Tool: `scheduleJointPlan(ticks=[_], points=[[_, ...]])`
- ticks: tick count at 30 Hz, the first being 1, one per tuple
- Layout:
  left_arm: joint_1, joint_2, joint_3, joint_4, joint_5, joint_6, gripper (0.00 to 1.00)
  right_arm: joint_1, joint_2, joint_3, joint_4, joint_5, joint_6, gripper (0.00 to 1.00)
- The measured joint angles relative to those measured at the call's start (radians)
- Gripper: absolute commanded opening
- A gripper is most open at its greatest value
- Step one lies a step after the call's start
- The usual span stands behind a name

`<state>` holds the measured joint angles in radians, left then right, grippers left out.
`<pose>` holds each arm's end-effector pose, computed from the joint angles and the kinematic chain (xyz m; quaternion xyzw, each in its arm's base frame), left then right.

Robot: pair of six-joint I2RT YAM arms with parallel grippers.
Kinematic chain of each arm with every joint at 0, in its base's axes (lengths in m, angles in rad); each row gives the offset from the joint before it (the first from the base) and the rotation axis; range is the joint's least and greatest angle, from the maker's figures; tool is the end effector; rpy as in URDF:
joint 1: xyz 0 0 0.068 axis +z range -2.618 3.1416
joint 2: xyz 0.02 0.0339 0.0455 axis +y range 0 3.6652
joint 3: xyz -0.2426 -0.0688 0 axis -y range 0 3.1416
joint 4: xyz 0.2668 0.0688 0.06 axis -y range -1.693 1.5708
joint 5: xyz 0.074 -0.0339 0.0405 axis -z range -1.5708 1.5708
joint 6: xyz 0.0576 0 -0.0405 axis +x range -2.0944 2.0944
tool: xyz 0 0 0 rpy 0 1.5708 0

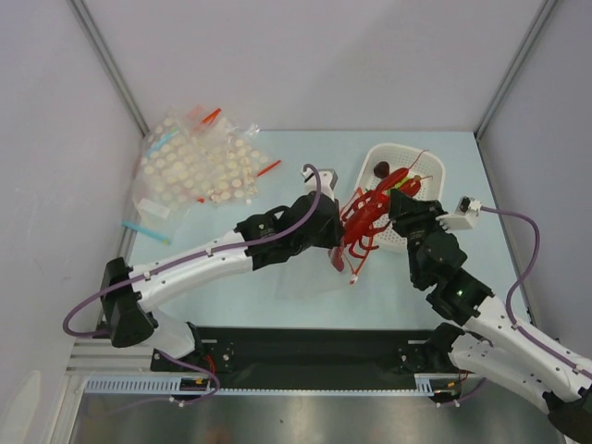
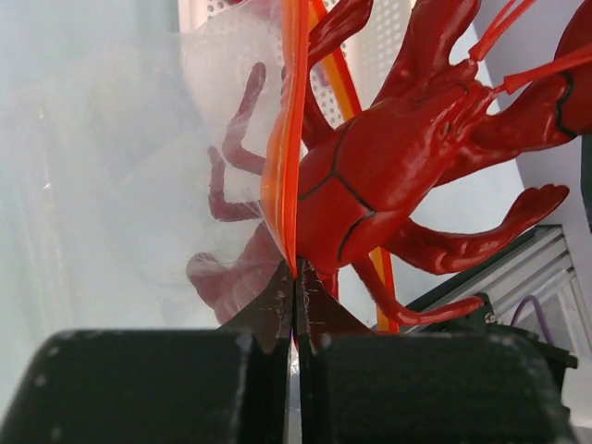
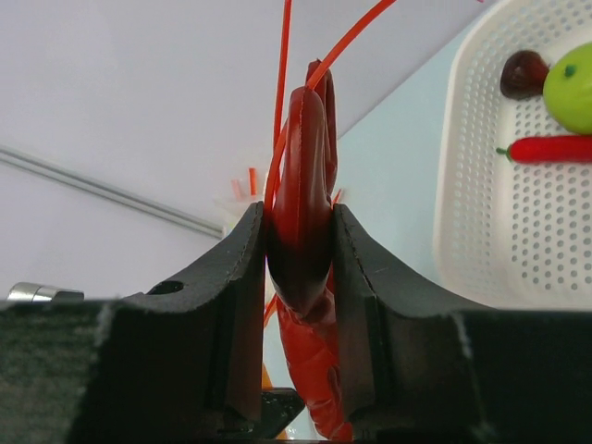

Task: Place the food in the zip-top bag and seal the zipper
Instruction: Place the fake lobster in the zipper food storage bag.

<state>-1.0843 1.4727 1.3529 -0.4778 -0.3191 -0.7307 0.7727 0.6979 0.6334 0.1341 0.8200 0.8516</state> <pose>0.1912 -0.3228 0.3102 0.0804 0.8722 -0.2773 0.3949 0.1850 0.1215 0.3200 0.3159 0.6136 0.2997 0.6587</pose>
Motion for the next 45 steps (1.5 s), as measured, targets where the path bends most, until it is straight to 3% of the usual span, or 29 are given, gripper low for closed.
scheduleJointPlan(ticks=[7,21,29,38,45], points=[[0.0,0.048,0.079,-0.023,-0.003,-0.013,0.0,0.035,0.008,0.016,0.066,0.061,-0.078,0.0],[0.001,0.051,0.068,0.004,0.06,-0.012,0.0,0.056,0.019,-0.047,0.141,0.119,-0.075,0.0],[0.01,0.051,0.105,-0.015,0.024,-0.009,0.0,0.158,0.071,-0.047,0.15,0.141,-0.059,0.0],[0.034,0.05,0.143,-0.008,-0.018,0.046,0.0,0.208,0.169,-0.047,0.153,0.102,-0.061,0.0],[0.036,-0.002,0.042,0.077,-0.014,0.123,0.0,0.208,0.179,-0.047,0.175,0.021,-0.132,0.0]])
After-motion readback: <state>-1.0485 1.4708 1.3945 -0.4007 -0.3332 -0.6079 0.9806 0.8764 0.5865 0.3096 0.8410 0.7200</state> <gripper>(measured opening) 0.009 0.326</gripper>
